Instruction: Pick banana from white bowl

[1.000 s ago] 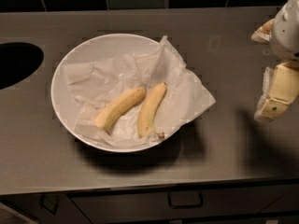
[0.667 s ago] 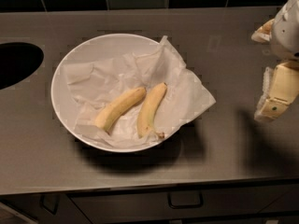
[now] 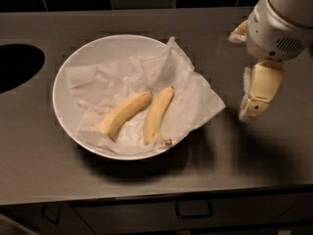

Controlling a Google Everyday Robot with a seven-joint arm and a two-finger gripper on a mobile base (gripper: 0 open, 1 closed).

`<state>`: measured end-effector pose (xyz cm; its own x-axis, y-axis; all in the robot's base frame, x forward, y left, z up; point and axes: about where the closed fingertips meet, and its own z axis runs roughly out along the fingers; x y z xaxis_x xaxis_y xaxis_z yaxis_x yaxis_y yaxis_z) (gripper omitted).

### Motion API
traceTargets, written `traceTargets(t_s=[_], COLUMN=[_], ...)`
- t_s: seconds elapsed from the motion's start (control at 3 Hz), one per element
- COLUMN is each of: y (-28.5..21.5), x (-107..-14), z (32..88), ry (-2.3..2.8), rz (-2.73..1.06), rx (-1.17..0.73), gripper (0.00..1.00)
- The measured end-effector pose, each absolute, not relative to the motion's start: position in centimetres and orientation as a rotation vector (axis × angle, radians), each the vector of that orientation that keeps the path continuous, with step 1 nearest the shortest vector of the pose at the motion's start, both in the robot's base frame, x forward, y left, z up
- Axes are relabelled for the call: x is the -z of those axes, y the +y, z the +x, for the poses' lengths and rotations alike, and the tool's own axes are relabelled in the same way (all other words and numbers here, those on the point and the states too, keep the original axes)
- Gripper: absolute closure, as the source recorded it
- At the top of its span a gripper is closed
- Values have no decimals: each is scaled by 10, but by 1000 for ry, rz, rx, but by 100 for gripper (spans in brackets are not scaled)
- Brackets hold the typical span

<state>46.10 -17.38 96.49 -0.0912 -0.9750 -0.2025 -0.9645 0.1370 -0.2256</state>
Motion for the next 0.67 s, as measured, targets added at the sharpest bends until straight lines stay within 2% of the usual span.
traceTargets(t_s=[0.67], y=[-77], x=[-971], z=[477], ry=[1830], rz=[-2201], rx=[-9], gripper=[0])
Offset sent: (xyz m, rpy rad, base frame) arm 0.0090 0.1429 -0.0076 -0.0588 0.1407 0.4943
